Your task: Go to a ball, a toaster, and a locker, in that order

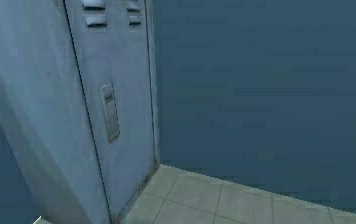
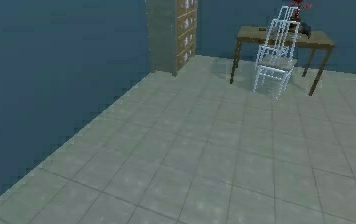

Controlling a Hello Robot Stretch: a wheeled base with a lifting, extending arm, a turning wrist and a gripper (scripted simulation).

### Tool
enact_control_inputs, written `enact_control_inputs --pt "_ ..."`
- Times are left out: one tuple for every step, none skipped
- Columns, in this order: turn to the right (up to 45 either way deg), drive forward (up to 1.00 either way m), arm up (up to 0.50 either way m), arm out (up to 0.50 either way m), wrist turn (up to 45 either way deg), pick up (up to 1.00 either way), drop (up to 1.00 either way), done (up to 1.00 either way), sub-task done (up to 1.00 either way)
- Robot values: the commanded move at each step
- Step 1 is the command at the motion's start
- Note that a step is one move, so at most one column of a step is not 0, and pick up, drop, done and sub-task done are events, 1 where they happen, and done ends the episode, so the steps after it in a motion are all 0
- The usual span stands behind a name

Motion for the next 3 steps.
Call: enact_control_inputs --pt "0.0 0.20 0.00 0.00 0.0 0.00 0.00 0.00 0.00" --pt "-24.0 0.00 0.00 0.00 0.0 0.00 0.00 0.00 0.00" --pt "0.0 0.00 0.00 0.00 0.0 0.00 0.00 1.00 0.00"
